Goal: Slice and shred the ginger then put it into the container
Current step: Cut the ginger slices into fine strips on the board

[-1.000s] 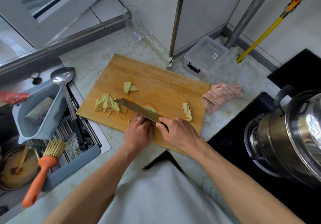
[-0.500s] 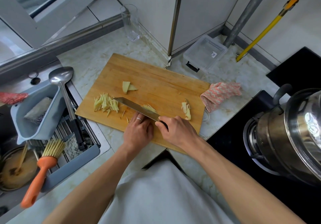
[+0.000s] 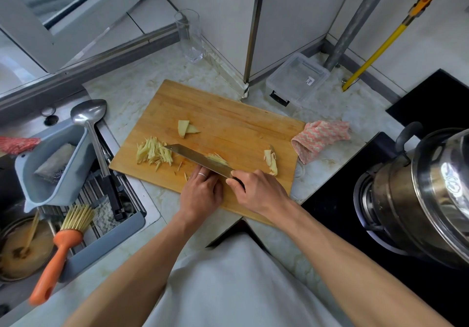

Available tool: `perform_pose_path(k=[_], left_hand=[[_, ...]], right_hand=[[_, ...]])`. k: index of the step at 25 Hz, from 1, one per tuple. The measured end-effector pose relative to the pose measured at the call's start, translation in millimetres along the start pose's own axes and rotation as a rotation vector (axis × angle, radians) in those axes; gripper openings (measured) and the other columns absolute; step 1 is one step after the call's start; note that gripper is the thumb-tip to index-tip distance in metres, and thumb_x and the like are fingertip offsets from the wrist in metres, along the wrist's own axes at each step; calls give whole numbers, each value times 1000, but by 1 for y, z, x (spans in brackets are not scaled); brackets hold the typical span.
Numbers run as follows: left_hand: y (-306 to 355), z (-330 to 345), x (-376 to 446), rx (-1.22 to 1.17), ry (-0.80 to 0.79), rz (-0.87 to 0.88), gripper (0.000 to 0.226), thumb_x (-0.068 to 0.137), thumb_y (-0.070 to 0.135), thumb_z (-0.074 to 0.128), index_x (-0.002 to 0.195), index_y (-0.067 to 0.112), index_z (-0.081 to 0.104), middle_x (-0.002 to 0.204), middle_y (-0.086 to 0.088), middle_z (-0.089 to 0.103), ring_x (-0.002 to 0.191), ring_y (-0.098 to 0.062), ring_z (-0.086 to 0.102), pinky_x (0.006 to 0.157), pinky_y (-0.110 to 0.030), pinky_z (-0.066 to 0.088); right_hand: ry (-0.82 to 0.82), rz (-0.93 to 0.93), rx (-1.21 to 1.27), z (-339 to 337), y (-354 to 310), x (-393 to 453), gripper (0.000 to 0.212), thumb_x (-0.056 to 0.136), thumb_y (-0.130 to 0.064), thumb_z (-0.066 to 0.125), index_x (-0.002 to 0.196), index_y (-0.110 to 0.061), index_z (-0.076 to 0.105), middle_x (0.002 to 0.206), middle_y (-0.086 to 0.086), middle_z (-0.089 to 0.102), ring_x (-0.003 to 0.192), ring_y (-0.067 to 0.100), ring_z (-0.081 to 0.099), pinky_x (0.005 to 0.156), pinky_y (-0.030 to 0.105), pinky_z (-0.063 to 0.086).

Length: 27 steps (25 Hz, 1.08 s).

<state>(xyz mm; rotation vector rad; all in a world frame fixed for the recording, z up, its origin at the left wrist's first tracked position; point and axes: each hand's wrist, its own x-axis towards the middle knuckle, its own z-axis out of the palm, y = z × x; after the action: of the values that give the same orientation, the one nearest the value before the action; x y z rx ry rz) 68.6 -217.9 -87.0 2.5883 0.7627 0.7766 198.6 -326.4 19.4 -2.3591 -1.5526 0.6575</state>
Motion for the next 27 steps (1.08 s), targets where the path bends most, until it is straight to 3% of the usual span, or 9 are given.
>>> perform_pose_path(k=[4, 7, 12, 18, 24, 27], left_hand=[[0, 0, 1, -5, 17, -3, 33, 87, 14, 47, 93, 4, 77, 98, -15, 71, 106, -28, 54, 90, -43, 54], [1, 1, -2, -5, 9, 4, 33, 87, 13, 47, 95, 3, 77, 101, -15, 71, 109, -29, 54, 93, -41, 52], [1, 0, 0, -5, 1, 4, 33, 87, 13, 47, 97, 3, 76, 102, -15, 70, 108, -30, 55, 93, -43, 52], [3, -3, 0, -9, -42, -17, 35, 87, 14, 45, 98, 2, 76, 106, -15, 69, 110, -34, 56, 94, -40, 49], [7, -6, 1, 3, -39, -7, 36, 88, 16, 46, 100, 3, 77, 107, -15, 69, 110, -33, 55, 89, -40, 53], [6, -4, -1, 13, -30, 9, 36, 88, 15, 45, 99, 3, 77, 107, -15, 70, 108, -37, 58, 89, -41, 54]], right_hand=[[2, -19, 12, 1, 0, -3, 41, 104, -46, 42, 115, -15, 65, 96, 16, 73, 88, 42, 66, 66, 40, 50], [6, -21, 15, 2, 1, -2, 40, 104, -45, 42, 116, -14, 65, 96, 15, 73, 87, 41, 66, 65, 39, 48], [39, -52, -15, 8, 2, -2, 37, 104, -45, 42, 110, -15, 64, 87, 14, 72, 81, 41, 65, 58, 35, 36], [62, -11, 30, 15, 1, -5, 36, 103, -44, 45, 111, -14, 64, 92, 17, 72, 88, 44, 64, 62, 39, 42], [31, 6, 44, 7, -1, -9, 42, 104, -45, 44, 119, -14, 67, 108, 16, 72, 99, 41, 66, 77, 43, 54], [30, -2, 23, 8, 1, -8, 41, 104, -45, 43, 117, -14, 66, 104, 17, 72, 96, 42, 66, 71, 41, 51]])
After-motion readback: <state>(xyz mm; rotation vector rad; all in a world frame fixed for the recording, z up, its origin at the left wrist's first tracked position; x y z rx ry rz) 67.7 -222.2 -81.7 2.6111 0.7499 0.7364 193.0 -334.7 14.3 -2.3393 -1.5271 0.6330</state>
